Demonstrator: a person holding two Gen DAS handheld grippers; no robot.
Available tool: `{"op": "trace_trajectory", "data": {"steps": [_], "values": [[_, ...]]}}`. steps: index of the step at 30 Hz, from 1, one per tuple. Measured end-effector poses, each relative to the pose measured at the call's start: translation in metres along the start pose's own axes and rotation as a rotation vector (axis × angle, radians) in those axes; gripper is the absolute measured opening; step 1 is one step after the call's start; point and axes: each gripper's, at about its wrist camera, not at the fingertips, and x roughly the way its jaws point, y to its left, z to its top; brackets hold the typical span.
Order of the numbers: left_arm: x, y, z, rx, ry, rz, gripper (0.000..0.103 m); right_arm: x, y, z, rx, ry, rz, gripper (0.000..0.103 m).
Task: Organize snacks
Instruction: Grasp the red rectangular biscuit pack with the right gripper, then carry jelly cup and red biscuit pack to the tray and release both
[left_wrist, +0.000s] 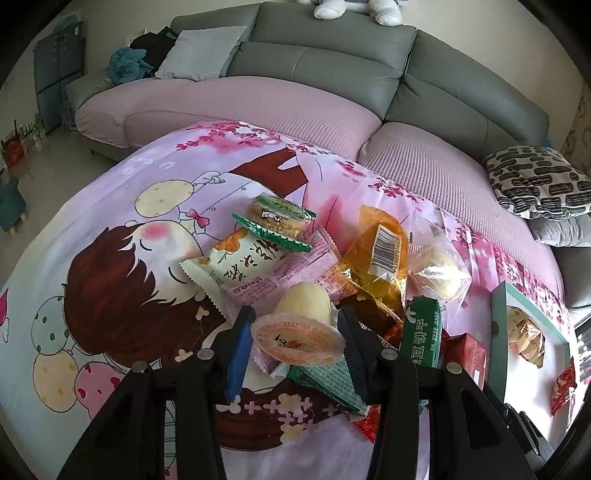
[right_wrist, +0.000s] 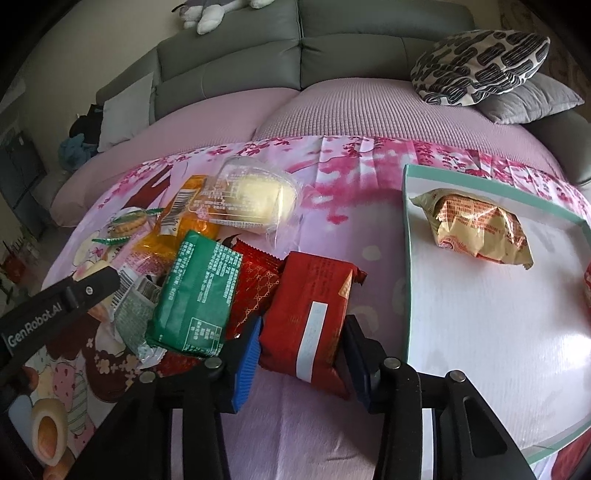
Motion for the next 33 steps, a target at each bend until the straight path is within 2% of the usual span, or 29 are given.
{"op": "trace_trajectory", "data": {"steps": [13, 21, 24, 28, 33], "values": [[-0.004, 0.003, 0.002, -0.016, -0.010, -0.013, 0.048, -0.028, -0.004, 0.000, 0.031, -0.049, 0.040, 0.044], [-0.017, -0.018, 0.002, 0.032, -0.047, -0.042, 0.048, -0.054, -0.023, 0.002, 0.090, -0.103, 0.035, 0.044], [-0.025, -0.043, -0.002, 0.094, -0.064, -0.079, 0.048, -0.068, -0.043, 0.003, 0.133, -0.132, 0.000, 0.044], [-0.034, -0.086, -0.015, 0.197, -0.071, -0.166, 0.048, -0.084, -0.088, 0.000, 0.237, -0.146, -0.106, 0.044], [-0.043, -0.128, -0.032, 0.286, -0.054, -0.236, 0.048, -0.103, -0.143, -0.011, 0.373, -0.144, -0.218, 0.044]]}}
